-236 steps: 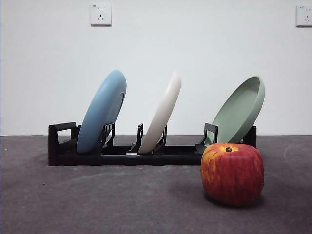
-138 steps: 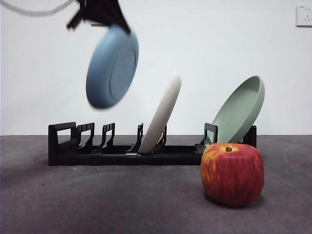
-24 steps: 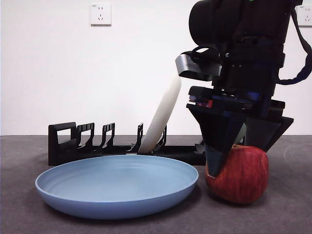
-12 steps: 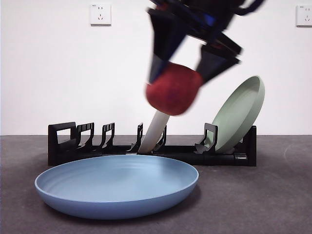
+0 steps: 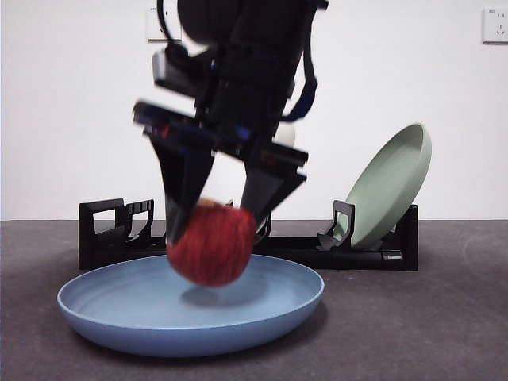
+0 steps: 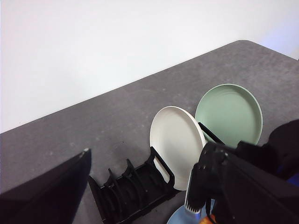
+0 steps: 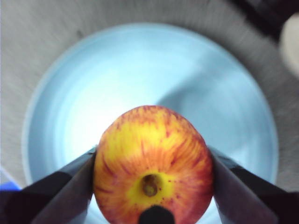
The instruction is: Take the blue plate from the plate rack,put the plate on the table,take the apple from the table,put the apple in the plate
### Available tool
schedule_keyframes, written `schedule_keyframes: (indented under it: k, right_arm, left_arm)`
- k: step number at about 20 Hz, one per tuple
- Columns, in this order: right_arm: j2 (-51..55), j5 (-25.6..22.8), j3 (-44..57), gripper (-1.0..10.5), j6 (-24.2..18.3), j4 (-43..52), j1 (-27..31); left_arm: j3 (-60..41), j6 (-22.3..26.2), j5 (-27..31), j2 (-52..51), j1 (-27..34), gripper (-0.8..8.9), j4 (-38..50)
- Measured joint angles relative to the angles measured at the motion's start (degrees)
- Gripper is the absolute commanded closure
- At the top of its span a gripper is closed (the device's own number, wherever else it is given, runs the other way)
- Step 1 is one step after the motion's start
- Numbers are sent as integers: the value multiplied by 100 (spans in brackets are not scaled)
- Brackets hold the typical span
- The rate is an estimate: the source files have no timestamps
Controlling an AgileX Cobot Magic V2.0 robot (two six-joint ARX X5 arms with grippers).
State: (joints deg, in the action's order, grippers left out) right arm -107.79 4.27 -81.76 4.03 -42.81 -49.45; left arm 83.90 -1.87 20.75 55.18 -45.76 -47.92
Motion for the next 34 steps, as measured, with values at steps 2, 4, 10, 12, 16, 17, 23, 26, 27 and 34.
schedule_keyframes:
  k: [2, 4, 10, 12, 16, 17, 23, 26, 27, 34]
  right_arm:
    - [-107, 0, 0, 958, 0, -2, -20]
    - [-153, 0, 0, 958, -20, 0, -33]
    - [-260, 0, -31, 637, -105, -72, -70]
    - [-260, 0, -31, 396, -107, -98, -96]
    - [-264, 4, -31, 339, -109, -140, -111]
    - [-264, 7, -31, 339, -109, -146, -116]
    - [-17, 13, -31, 349, -83, -315, -118]
    - [892, 0, -31, 352, -83, -433, -116]
    - [1244, -2, -33, 353, -83, -468, -116]
    - [3442, -717, -33, 849, -81, -767, -17]
  left_arm:
    - [0, 0, 0, 0, 0, 375, -2]
    - [0, 0, 0, 0, 0, 375, -9]
    - [0, 0, -2, 0, 0, 375, -144]
    - [0, 0, 0, 0, 0, 375, -175]
    - [0, 0, -2, 0, 0, 375, -271]
    - [0, 0, -2, 0, 0, 375, -315]
    - [0, 0, -2, 0, 0, 375, -420]
    - [0, 0, -13, 22, 0, 375, -518]
    - [0, 0, -13, 35, 0, 375, -553]
    - [0, 35, -52, 203, 0, 788, -793]
